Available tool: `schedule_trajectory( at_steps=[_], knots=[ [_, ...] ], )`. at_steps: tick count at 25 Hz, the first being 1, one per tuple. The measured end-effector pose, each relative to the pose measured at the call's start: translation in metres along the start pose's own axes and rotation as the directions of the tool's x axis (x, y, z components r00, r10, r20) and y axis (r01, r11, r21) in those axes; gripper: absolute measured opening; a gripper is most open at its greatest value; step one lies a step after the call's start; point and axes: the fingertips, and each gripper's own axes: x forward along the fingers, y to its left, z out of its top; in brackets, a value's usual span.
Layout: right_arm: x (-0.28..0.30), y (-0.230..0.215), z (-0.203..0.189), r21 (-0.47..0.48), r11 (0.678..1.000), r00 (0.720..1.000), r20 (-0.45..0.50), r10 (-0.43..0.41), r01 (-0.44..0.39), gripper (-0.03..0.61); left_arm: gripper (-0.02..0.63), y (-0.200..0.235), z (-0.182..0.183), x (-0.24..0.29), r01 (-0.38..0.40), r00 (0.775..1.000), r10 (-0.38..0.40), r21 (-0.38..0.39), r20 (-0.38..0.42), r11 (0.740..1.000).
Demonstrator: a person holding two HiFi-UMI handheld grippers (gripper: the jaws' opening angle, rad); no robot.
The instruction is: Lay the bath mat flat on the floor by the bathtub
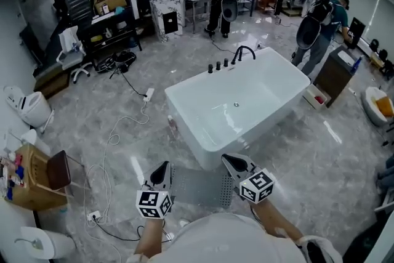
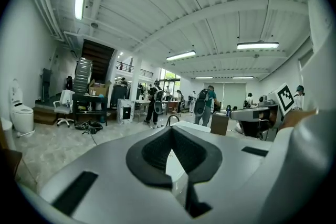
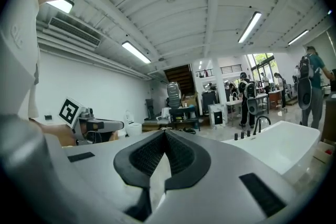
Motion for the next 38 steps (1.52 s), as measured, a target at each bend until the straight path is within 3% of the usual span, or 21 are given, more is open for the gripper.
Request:
schedule_trajectory(
  at_steps=[8,13,18,38],
  knots=[
    [-0.023,-0.005,0.012,-0.013,1.000,0.997,0.077,-0.016,0.017,0.026,0.015,-0.029,0.015,-0.002,0.046,0.998,-0.048,0.048,0.039,0.998],
    [-0.025,-0.002,0.009,0.013,1.000,0.994,0.105,-0.020,0.018,0.026,0.015,-0.027,0.012,-0.004,0.037,0.998,-0.038,0.020,0.045,0.999],
    [-0.017,0.008,0.008,0.034,0.999,0.993,0.115,0.017,-0.021,0.026,0.015,-0.020,0.012,-0.006,0.036,0.999,-0.037,0.006,0.040,0.999],
    [-0.016,-0.004,0.004,0.018,1.000,0.994,0.109,-0.004,0.002,0.026,0.017,-0.014,0.011,-0.004,0.018,0.999,-0.017,-0.015,0.052,1.000]
  ],
)
